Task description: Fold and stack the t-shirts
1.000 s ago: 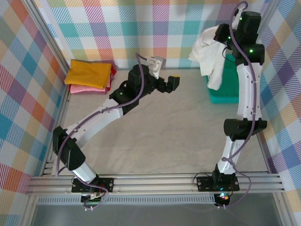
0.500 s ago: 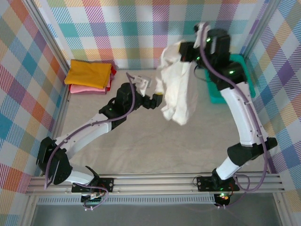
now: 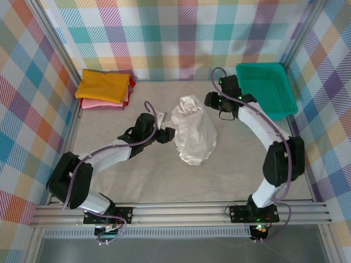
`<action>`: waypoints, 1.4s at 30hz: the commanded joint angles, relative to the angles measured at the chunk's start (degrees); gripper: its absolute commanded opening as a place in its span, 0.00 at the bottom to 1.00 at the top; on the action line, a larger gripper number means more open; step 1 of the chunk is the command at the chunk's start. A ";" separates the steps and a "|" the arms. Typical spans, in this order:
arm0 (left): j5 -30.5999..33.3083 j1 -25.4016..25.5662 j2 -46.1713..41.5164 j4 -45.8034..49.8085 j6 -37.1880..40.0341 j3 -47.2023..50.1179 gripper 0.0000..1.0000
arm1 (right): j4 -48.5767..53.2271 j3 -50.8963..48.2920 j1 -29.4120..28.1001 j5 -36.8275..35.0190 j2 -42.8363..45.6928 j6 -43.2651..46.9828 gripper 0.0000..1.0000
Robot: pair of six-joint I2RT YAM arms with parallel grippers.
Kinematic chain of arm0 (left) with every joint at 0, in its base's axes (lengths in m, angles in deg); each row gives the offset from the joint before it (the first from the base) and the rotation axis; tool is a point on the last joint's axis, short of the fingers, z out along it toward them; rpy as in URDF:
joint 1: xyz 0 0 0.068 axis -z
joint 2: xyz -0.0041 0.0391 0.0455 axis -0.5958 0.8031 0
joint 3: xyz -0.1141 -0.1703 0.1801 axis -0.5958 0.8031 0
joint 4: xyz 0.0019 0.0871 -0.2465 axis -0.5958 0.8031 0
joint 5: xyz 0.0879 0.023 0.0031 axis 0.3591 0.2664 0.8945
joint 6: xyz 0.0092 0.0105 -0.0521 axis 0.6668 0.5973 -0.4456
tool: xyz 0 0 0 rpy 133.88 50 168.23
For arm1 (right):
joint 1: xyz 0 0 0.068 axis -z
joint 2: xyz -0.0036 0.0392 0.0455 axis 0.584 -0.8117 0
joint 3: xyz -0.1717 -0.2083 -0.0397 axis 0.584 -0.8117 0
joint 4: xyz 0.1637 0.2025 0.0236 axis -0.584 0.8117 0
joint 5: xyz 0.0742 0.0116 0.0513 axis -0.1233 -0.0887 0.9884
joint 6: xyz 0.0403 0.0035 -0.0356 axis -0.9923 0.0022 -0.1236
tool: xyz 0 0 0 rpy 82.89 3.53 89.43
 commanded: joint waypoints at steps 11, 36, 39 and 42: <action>0.06 -6.41 4.11 -4.40 -11.44 5.25 0.65 | -0.41 -10.18 -20.75 -1.80 -1.61 8.05 0.56; -2.35 -13.40 8.61 -6.96 -14.50 3.34 0.67 | 5.48 1.08 -28.62 -15.84 -17.66 15.82 0.03; -2.72 -12.64 9.19 -6.97 -14.08 2.51 0.67 | 4.52 0.15 -27.69 -15.40 -13.22 14.77 0.00; -3.61 -11.73 11.69 -5.82 -13.38 0.19 0.70 | 3.45 -1.42 -24.61 -12.76 -8.55 13.25 0.00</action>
